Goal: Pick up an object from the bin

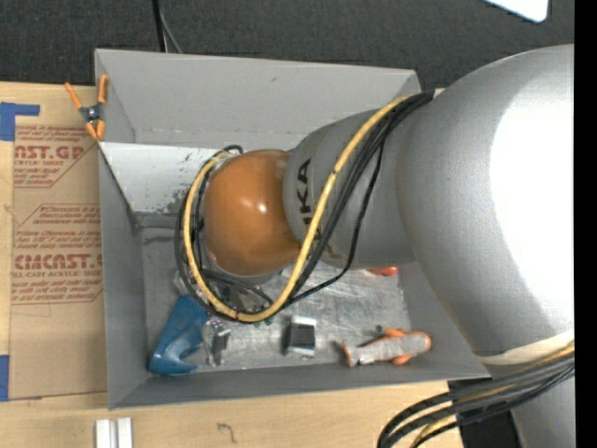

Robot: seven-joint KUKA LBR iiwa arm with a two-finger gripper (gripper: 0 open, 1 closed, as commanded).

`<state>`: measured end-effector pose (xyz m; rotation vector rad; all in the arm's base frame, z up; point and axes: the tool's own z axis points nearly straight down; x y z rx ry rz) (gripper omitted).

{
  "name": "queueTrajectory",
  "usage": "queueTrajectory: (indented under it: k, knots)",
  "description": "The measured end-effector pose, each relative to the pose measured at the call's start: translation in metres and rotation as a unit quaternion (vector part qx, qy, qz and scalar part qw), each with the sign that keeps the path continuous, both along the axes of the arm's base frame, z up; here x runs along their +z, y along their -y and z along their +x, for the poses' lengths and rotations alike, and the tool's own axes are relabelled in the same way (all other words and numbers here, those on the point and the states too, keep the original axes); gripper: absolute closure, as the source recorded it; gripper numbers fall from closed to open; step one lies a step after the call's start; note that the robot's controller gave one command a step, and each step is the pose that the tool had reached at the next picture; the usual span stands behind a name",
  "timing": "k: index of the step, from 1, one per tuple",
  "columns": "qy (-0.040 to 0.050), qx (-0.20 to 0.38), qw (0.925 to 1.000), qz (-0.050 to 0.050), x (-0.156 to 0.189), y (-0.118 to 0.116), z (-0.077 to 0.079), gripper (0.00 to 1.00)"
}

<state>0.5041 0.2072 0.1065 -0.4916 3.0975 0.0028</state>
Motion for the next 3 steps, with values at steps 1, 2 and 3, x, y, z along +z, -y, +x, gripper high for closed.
queueTrajectory:
  k: [1, 2, 3]
  knots:
    - [0.0081, 0.112, 0.9936, 0.002, -0.017, -0.017, 0.006, 1.0]
    - [0.0081, 0.112, 0.9936, 0.002, -0.017, -0.017, 0.006, 1.0]
    - [-0.0034, 0.127, 0.992, -0.001, 0.097, -0.009, 0.01, 1.0]
